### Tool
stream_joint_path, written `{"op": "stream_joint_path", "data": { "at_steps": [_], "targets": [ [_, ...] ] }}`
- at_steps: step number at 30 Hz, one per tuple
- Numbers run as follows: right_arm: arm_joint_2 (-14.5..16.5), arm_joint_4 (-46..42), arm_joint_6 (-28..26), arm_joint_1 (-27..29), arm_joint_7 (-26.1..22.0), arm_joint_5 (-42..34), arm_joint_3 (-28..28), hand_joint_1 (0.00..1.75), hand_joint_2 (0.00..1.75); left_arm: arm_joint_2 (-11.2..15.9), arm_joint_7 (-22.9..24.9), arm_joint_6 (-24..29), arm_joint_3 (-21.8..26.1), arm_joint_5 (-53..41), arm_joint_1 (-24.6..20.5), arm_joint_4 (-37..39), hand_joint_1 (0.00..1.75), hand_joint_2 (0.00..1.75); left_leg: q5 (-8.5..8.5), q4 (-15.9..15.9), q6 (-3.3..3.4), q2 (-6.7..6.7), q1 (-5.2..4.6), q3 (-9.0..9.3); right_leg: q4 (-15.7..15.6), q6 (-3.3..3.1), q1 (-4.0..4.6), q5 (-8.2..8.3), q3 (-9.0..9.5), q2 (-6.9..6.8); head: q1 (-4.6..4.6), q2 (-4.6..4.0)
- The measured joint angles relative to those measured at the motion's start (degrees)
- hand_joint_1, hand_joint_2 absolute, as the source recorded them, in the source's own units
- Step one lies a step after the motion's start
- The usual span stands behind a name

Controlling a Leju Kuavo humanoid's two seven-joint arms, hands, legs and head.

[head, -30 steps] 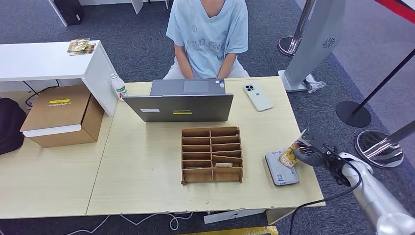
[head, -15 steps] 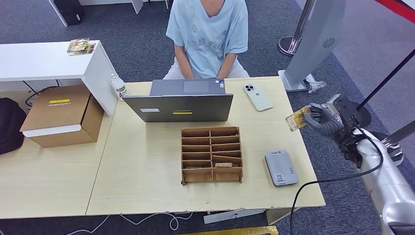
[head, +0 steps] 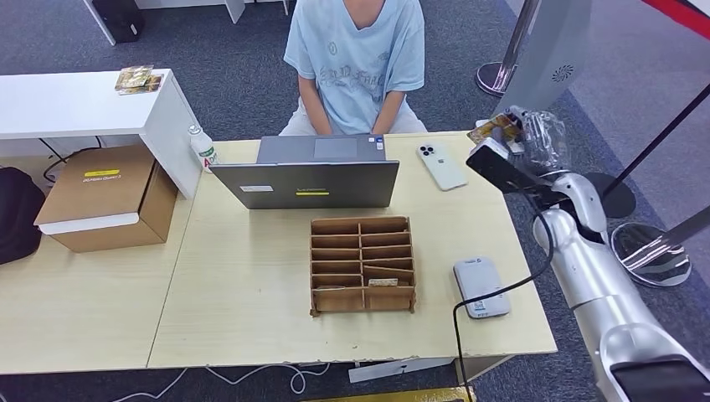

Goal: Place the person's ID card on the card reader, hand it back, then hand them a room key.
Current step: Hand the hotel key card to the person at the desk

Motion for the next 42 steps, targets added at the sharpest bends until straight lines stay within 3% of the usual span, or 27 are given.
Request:
{"op": "stream_joint_path", "data": {
  "at_steps": [4,11,14,20,31,42],
  "targets": [
    [2.45,-1.95,-6.12,-1.81,-2.16,11.12,1.37,1.75,1.75,0.02,-0.44,0.08,-0.10,0.00,-0.09,0.00,0.00,0.00,0.00,0.00,0.00,0.02,-0.01,0.01,0.00,0.00,0.00,0.00,0.00,0.02,-0.01,0.00],
    [6.59,-0.96,-9.23,-6.43,-2.60,20.47,3.89,1.75,1.75,0.02,-0.88,0.17,-0.45,0.00,-0.12,0.00,0.00,0.00,0.02,0.00,-0.03,0.02,-0.01,0.01,0.00,0.00,-0.01,0.01,0.01,0.02,-0.01,0.00],
    [8.62,0.91,-6.03,-8.89,-2.95,21.78,5.12,1.75,1.75,0.03,-1.15,0.18,-0.51,0.00,-0.12,0.00,0.00,0.00,0.03,0.00,-0.03,0.02,-0.01,0.01,0.01,0.01,0.00,0.01,0.01,0.02,0.00,0.00],
    [12.55,6.63,5.61,-14.89,-2.09,23.74,8.32,1.75,1.75,0.05,-1.69,0.13,-0.52,0.00,-0.05,0.00,0.00,0.00,0.05,0.00,-0.06,0.03,0.00,0.01,0.05,0.00,0.00,0.02,-0.01,0.03,0.01,0.00],
    [20.66,21.95,18.09,-28.92,6.52,26.19,12.09,1.75,1.75,0.13,-1.81,0.13,-0.55,0.00,-0.05,0.00,0.00,0.00,0.08,0.00,-0.10,0.03,0.02,0.01,0.07,-0.01,0.00,0.02,-0.04,0.05,0.01,0.00],
    [22.77,30.75,23.17,-35.54,11.15,25.79,12.12,1.75,1.75,0.28,-2.27,-0.13,-2.19,0.00,-0.12,0.00,0.00,0.00,0.08,0.03,-0.10,0.02,0.00,0.02,0.05,0.00,-0.01,0.03,-0.03,0.04,0.00,0.00]
  ]
}}
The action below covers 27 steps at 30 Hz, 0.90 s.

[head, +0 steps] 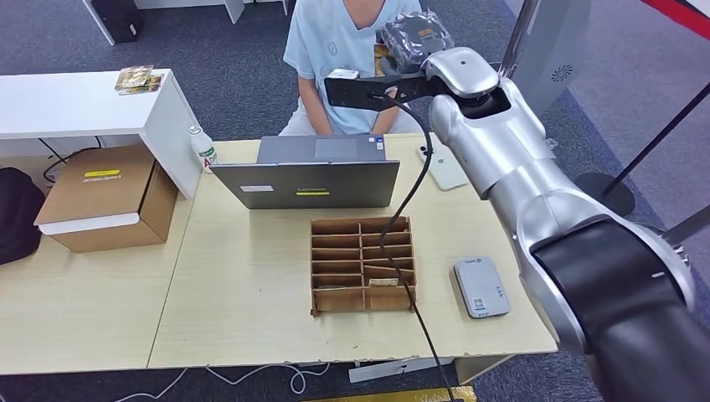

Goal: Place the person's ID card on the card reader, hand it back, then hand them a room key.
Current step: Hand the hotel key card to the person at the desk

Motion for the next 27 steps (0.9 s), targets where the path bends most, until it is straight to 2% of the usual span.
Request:
{"op": "stream_joint_path", "data": {
  "at_steps": [15,27],
  "targets": [
    [-0.43,6.65,5.41,-2.00,3.56,-1.93,-3.50,1.75,1.75,0.09,-0.08,-1.99,-1.72,0.00,-0.97,0.00,0.00,0.00,0.00,0.02,0.00,0.03,0.01,0.02,0.00,-0.02,0.00,0.03,-0.01,0.03,0.01,0.00],
    [-0.44,7.84,5.82,-2.46,3.79,-1.99,-4.73,1.75,1.75,0.13,-0.09,-2.11,-2.84,0.00,-1.51,0.00,0.00,0.00,0.00,0.02,0.00,0.03,0.01,0.02,0.00,-0.02,0.00,0.03,-0.01,0.03,0.00,0.00]
  ]
}}
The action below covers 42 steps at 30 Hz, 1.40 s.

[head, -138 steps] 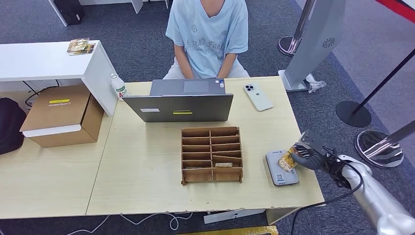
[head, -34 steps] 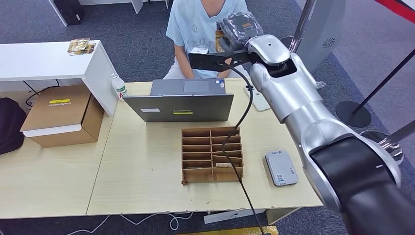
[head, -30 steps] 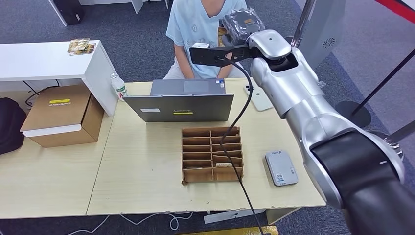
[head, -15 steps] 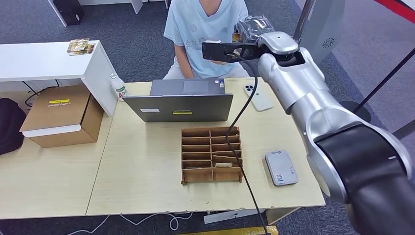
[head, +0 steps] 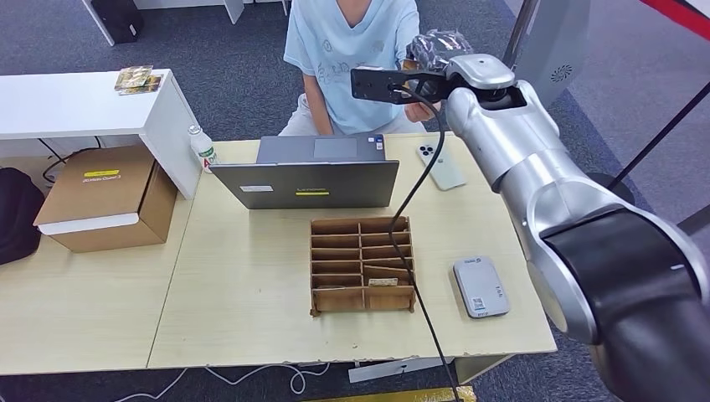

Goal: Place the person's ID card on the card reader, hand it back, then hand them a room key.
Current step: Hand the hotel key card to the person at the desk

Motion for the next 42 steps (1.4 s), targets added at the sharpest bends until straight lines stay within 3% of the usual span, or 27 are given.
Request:
{"op": "stream_joint_path", "data": {
  "at_steps": [3,4,7,8,20,27,29,34,37,42],
  "targets": [
    [-0.02,0.08,-0.05,0.00,0.00,0.01,-0.31,1.75,1.75,0.01,-0.01,0.00,-0.09,0.00,0.00,0.00,0.00,0.00,0.00,0.00,0.00,0.00,0.00,0.00,0.00,0.00,0.00,0.00,0.00,0.00,0.00,0.00],
    [-0.03,0.10,-0.08,0.00,0.00,0.01,-0.45,1.52,1.75,0.02,-0.01,0.00,-0.10,0.00,0.00,0.00,0.00,0.00,0.00,0.00,0.00,0.00,0.00,0.00,0.00,0.00,0.00,0.00,0.00,0.01,0.00,0.00],
    [-0.07,0.15,-0.22,0.01,0.00,-0.14,-0.88,0.23,1.75,0.02,-0.09,0.00,-0.12,0.00,0.00,0.00,0.00,0.00,0.00,0.00,0.00,0.00,0.00,0.00,0.00,0.00,0.00,0.00,0.00,0.01,0.00,0.00],
    [-0.09,0.15,-0.29,0.02,0.00,-0.19,-1.00,0.02,1.75,0.03,-0.13,0.00,-0.12,0.00,0.00,0.00,0.00,0.00,0.00,0.00,0.00,0.00,0.00,0.00,0.00,0.00,0.00,0.00,0.00,0.01,0.00,0.00],
    [-0.96,0.17,-1.79,0.22,0.07,0.13,-1.63,0.00,1.75,0.05,-0.42,0.00,-0.10,0.00,0.04,0.00,0.00,0.00,0.00,0.00,0.00,0.00,0.00,0.00,0.00,0.00,0.00,0.00,0.00,0.01,0.00,0.00],
    [-1.62,-1.46,-4.67,1.05,-3.57,-2.10,-3.51,0.00,1.75,0.04,-0.35,0.07,-0.10,0.00,0.07,0.00,0.00,0.00,0.00,0.01,0.00,0.00,0.00,-0.01,0.00,0.00,0.00,0.00,0.00,0.01,0.01,0.00],
    [-1.69,-2.69,-4.28,1.80,-6.92,-7.30,-5.44,0.00,1.75,0.04,-0.19,0.13,-0.10,0.00,0.08,0.00,0.00,0.00,0.00,0.00,0.00,0.00,0.00,-0.01,0.00,0.00,0.00,0.00,0.00,0.01,0.01,0.00],
    [-1.34,-11.44,1.74,6.90,-17.43,-28.70,-14.14,0.00,1.75,0.01,0.40,0.61,-0.10,0.00,0.16,0.00,0.00,0.00,0.00,0.00,0.00,-0.08,0.01,-0.02,0.00,0.00,0.00,0.00,0.03,-0.05,0.01,0.00],
    [-1.11,-20.80,2.57,11.91,-18.49,-39.73,-17.24,0.00,1.75,-0.05,0.72,1.14,-0.10,0.01,0.31,0.00,0.00,0.00,0.00,0.00,0.00,-0.10,0.01,-0.02,-0.01,0.01,0.00,-0.01,0.03,-0.07,0.00,0.00],
    [-1.16,-36.76,-2.50,21.34,-19.15,-56.57,-18.02,0.00,1.75,-0.07,1.32,1.42,0.10,0.08,0.81,0.00,0.00,0.00,-0.02,0.00,0.00,-0.06,0.00,-0.01,-0.05,0.03,0.00,-0.03,0.02,-0.04,0.00,0.00]
  ]
}}
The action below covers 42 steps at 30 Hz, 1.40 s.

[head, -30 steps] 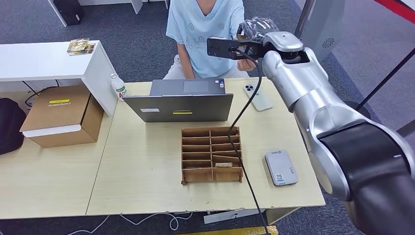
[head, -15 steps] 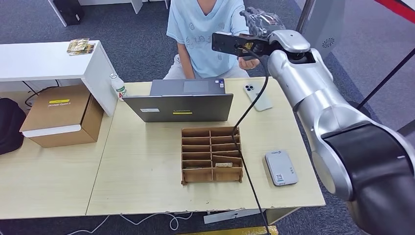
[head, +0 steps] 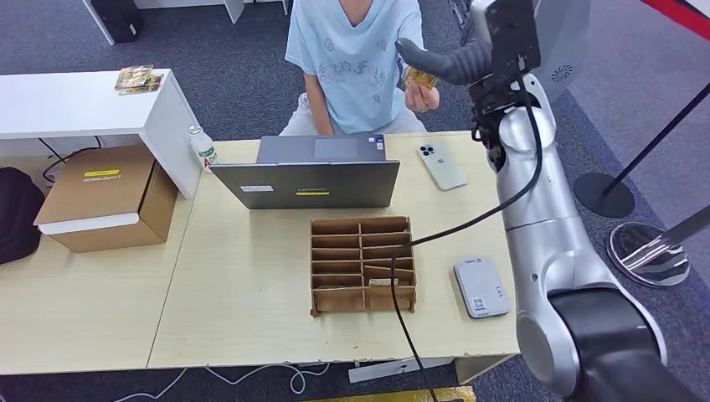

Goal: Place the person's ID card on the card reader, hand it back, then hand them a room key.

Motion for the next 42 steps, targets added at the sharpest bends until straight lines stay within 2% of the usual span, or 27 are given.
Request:
{"op": "stream_joint_path", "data": {
  "at_steps": [4,5,8,9,12,15,18,23,25,28,32,36,38,42],
  "targets": [
    [-0.70,-11.35,-4.17,7.93,-0.98,-12.71,0.27,0.00,1.75,-0.02,0.57,0.17,0.55,0.09,0.34,0.00,0.00,0.00,-0.01,-0.01,0.01,-0.01,0.00,-0.01,-0.02,0.01,0.00,-0.01,0.00,-0.02,0.00,0.00],
    [-1.10,-13.72,-4.69,9.81,-1.19,-15.62,0.49,0.00,1.31,-0.02,0.66,0.26,0.79,0.10,0.43,0.00,0.00,0.00,-0.02,-0.01,0.02,0.00,0.00,-0.01,-0.02,0.01,0.00,-0.01,0.00,-0.01,0.01,0.00],
    [-2.67,-19.14,-4.91,15.08,-1.50,-25.02,1.37,0.00,1.31,-0.02,1.02,0.59,1.61,0.14,0.60,0.00,0.00,0.00,-0.02,-0.01,0.03,0.01,0.00,-0.01,-0.02,0.01,0.00,-0.01,0.01,-0.01,0.01,0.00],
    [-3.31,-20.59,-4.38,16.86,-1.70,-27.95,1.71,0.00,1.75,-0.02,1.14,0.68,1.86,0.15,0.66,0.00,0.00,0.00,-0.02,-0.01,0.03,0.01,0.00,0.00,-0.03,0.01,0.00,-0.01,0.01,-0.01,0.00,0.00],
    [-5.79,-24.46,-1.05,22.73,-3.91,-33.24,3.17,0.00,1.75,-0.04,1.35,0.93,2.73,0.17,0.94,0.00,0.00,0.00,-0.03,-0.01,0.03,-0.02,0.00,-0.01,-0.04,0.02,0.00,-0.01,0.01,-0.02,0.01,0.00],
    [-8.28,-28.45,-0.21,29.64,-7.72,-32.13,4.66,0.00,1.75,-0.07,1.63,1.09,3.38,0.19,1.13,0.00,0.00,0.00,-0.06,-0.01,0.07,-0.03,0.00,-0.02,-0.05,0.02,0.00,-0.03,0.01,-0.04,0.01,0.00],
    [-10.05,-32.96,-4.46,36.52,-11.88,-26.84,5.34,0.00,1.75,-0.10,1.93,1.45,4.03,0.17,1.17,0.00,0.00,0.00,-0.11,-0.02,0.09,-0.03,0.00,-0.03,-0.05,0.02,0.00,-0.07,0.00,-0.06,-0.01,0.00],
    [-12.32,-40.80,-16.15,48.55,-17.74,-15.32,5.33,0.00,1.75,-0.20,2.40,1.80,4.42,0.09,1.34,0.00,0.00,0.00,-0.16,-0.02,0.11,-0.06,-0.01,-0.04,-0.06,0.09,0.00,-0.16,0.01,-0.09,0.00,0.00],
    [-12.94,-43.27,-22.51,53.20,-20.29,-8.55,5.16,0.00,1.75,-0.23,2.44,1.82,4.42,0.03,1.40,0.00,0.00,0.00,-0.18,-0.03,0.12,-0.05,-0.01,-0.04,-0.06,0.12,0.00,-0.18,0.01,-0.08,0.00,0.00],
    [-13.27,-46.18,-35.08,59.19,-22.28,6.16,5.04,0.00,1.75,-0.24,2.45,1.87,4.41,-0.05,1.38,0.00,0.00,0.00,-0.24,-0.04,0.11,-0.02,-0.01,-0.03,-0.06,0.13,0.00,-0.21,0.01,-0.06,-0.01,0.00],
    [-13.30,-47.78,-43.96,65.38,-16.47,21.75,5.52,0.00,1.75,-0.30,2.63,1.92,4.41,-0.08,1.32,0.00,0.00,0.00,-0.27,-0.05,0.12,0.00,-0.01,-0.02,-0.05,0.11,0.00,-0.25,0.03,-0.05,0.01,0.00],
    [-12.96,-46.74,-46.41,68.53,-6.19,37.04,6.52,0.00,1.75,-0.34,2.94,1.92,4.41,-0.08,1.27,0.00,0.00,0.00,-0.27,-0.06,0.12,0.02,-0.01,-0.01,-0.05,0.11,0.00,-0.24,0.05,-0.04,0.01,0.00],
    [-12.61,-45.14,-46.46,68.90,-2.64,41.04,7.72,0.00,1.75,-0.37,2.97,1.92,4.41,-0.08,1.25,0.00,0.00,0.00,-0.26,-0.06,0.12,0.04,-0.01,0.00,-0.05,0.11,0.00,-0.24,0.05,-0.03,0.00,0.00],
    [-11.24,-41.98,-46.61,68.78,-0.89,43.79,10.23,0.00,1.75,-0.49,3.01,1.93,4.45,-0.08,1.24,0.00,0.00,0.00,-0.26,-0.06,0.12,0.03,-0.01,0.01,-0.05,0.11,0.00,-0.24,0.07,-0.03,0.01,0.00]
  ]
}}
